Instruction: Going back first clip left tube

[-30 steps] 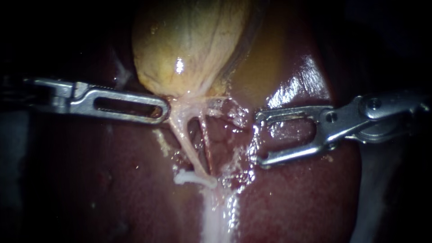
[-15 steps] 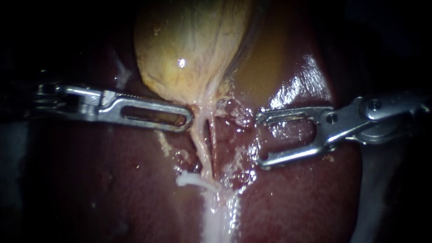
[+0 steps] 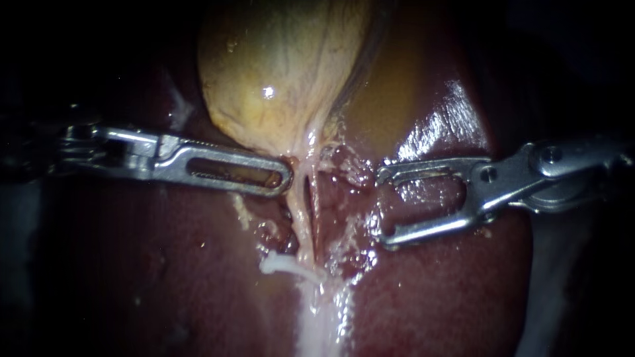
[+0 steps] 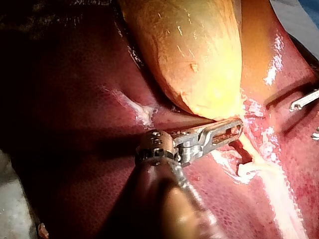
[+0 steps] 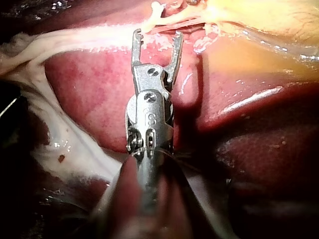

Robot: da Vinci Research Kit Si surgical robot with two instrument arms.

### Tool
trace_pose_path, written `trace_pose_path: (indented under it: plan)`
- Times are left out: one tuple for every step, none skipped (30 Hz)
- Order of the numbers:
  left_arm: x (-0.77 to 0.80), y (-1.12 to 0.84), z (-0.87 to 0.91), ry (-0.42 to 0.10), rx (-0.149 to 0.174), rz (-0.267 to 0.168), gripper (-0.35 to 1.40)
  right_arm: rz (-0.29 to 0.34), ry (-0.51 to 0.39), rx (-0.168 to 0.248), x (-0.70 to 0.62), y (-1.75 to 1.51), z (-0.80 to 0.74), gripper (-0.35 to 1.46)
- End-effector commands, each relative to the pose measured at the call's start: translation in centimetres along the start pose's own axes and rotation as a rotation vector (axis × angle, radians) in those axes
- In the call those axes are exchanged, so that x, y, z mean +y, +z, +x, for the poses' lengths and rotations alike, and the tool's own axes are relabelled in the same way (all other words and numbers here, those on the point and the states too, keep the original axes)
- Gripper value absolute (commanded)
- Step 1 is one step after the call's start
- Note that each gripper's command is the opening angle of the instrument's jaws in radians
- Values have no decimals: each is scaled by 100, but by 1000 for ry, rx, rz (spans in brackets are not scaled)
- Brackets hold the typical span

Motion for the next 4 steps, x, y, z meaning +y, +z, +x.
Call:
trace_pose_path:
  plan:
    - [0,0,0,0,0,0,-35,0,0,0,0,0,0,49]
    - [0,0,0,0,0,0,-35,0,0,0,0,0,0,49]
    - [0,0,0,0,0,0,-35,0,0,0,0,0,0,49]
    - [0,1,0,0,0,0,-35,0,0,0,0,0,0,49]
